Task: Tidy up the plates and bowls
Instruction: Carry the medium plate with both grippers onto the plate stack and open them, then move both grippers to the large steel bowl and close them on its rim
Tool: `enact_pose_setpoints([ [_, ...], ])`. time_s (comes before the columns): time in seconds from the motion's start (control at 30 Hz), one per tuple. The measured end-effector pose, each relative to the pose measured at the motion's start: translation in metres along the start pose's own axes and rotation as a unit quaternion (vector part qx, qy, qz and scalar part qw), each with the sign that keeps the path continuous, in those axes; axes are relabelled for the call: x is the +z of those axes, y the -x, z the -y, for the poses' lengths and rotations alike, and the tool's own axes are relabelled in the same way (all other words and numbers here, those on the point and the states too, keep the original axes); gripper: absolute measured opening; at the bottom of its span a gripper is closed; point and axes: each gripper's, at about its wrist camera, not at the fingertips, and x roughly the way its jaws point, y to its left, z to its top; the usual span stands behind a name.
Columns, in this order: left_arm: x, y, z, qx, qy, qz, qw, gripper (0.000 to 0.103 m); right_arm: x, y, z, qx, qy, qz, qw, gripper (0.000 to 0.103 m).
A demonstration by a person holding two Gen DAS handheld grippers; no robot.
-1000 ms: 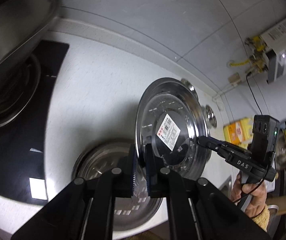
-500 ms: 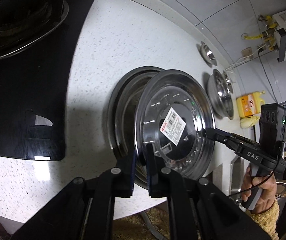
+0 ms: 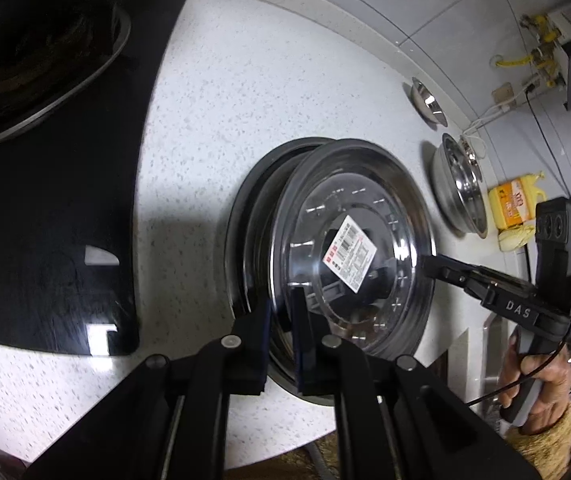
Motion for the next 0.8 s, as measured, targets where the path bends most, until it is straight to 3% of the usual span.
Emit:
enact_pose_setpoints([
  [0.17,0.003,0.0,0.007,0.028,-0.026,0.016,0.9991,0.015,0.002,0.004,0.002,-0.006,-0.001,0.007,1.0,0.012],
  [0.3,0.004,0.005,0.005,0.034,-0.028,0.03,0.9986,0.029,0.003,0.012,-0.004,-0.013,0.008,0.021,1.0,0.012],
  [0.47,0.004,0.016,0.006,0.036,-0.028,0.054,0.9975,0.031,0.003,0.024,-0.007,0.001,0.011,0.04,0.999,0.013],
  [0.53,0.005,0.023,0.007,0.03,-0.021,0.065,0.9972,0.032,0.001,0.029,-0.005,0.006,0.008,0.045,0.999,0.018],
  [0.67,0.005,0.033,0.011,0.022,-0.007,0.078,0.9967,0.045,-0.002,0.039,0.001,0.014,0.004,0.055,0.998,0.03],
  [0.8,0.005,0.041,0.027,0.004,0.012,0.086,0.9962,0.047,-0.005,0.058,0.018,0.014,0.0,0.075,0.997,0.044],
])
